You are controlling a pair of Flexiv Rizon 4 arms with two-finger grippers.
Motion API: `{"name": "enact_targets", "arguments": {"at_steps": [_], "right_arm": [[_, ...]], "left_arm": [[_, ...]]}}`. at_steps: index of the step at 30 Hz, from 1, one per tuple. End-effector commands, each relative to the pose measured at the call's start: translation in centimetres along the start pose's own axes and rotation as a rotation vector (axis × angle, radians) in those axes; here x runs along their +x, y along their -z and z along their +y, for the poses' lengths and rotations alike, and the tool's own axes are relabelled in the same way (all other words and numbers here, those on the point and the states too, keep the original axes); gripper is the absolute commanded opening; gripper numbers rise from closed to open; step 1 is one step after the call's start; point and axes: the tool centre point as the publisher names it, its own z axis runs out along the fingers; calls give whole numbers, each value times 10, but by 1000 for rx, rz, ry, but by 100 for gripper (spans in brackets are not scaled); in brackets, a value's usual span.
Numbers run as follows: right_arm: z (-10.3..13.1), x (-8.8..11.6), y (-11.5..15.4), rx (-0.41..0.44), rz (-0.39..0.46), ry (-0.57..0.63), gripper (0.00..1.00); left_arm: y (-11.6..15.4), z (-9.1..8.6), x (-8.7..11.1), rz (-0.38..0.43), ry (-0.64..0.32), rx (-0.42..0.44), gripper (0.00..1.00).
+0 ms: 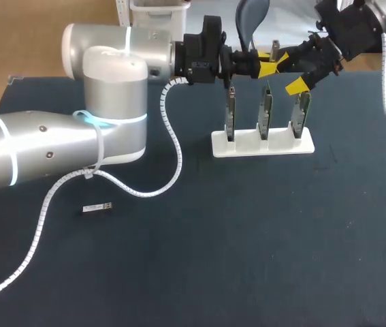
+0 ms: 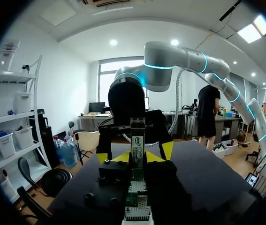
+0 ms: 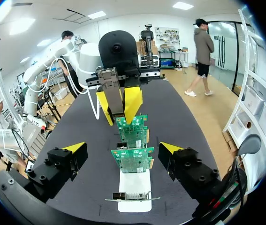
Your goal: Pick up the optical module with the left hand, and insert it into the network port with the right hand.
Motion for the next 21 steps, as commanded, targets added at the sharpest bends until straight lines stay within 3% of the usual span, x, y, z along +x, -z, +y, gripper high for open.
{"name": "enact_targets", "arguments": {"at_steps": [1,21], "right_arm": [[0,0,0,2,0,1,100],[0,0,0,2,0,1,100]], "left_arm": [[-1,1,1,2,1,1,0],[-3,1,4,13,13,-12,0]]}}
